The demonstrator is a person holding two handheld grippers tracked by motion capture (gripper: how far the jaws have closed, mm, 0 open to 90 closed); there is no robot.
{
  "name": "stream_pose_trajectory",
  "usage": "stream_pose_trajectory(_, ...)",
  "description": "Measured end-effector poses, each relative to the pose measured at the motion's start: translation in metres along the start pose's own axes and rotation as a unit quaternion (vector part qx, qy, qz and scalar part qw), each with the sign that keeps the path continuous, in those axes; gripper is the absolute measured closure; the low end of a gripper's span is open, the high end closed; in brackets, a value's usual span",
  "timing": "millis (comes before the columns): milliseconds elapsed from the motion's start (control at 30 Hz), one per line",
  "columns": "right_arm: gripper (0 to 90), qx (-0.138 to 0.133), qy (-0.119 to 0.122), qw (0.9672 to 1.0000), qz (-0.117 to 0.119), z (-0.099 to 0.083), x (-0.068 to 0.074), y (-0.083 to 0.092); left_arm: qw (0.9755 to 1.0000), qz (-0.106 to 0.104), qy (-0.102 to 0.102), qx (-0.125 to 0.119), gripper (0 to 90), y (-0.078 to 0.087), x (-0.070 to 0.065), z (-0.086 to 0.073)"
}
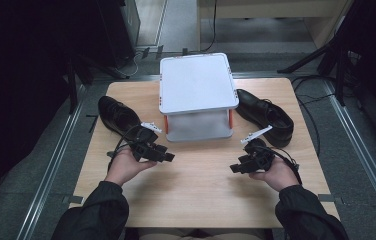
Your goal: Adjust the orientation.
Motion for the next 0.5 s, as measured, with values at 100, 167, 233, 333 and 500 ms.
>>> stream_pose_trajectory(100,46.2,0.002,0.003,1.0,0.003,0.0,0.0,0.0,1.0,0.003,0.009,0.0,49.9,0.006,0.004,-0.001)
stream_pose_trajectory(167,46.2,0.005,0.004,1.0,0.002,0.0,0.0,-0.001,0.9998,0.013,0.014,0.008,49.7,0.011,0.008,-0.003)
stream_pose_trajectory(233,46.2,0.005,0.004,1.0,0.004,0.002,-0.001,-0.002,0.9996,0.018,0.018,0.01,49.8,0.018,0.011,-0.004)
stream_pose_trajectory(333,46.1,0.005,0.005,0.9999,0.008,0.005,0.0,-0.004,0.9994,0.025,0.022,0.014,51.0,0.023,0.014,-0.005)
stream_pose_trajectory(500,46.0,0.009,0.005,0.9999,0.013,0.006,0.001,-0.006,0.9982,0.041,0.026,0.034,53.4,0.036,0.02,-0.007)
Point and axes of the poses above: each handheld gripper's, and its own axes: y roughly backward along the jaws, z roughly out of its top, x roughly to its left, the point moved 7 cm from there along -y, roughly forward along the jaws, and after that the axes turned 3 degrees about -x, right-handed, at the moved point
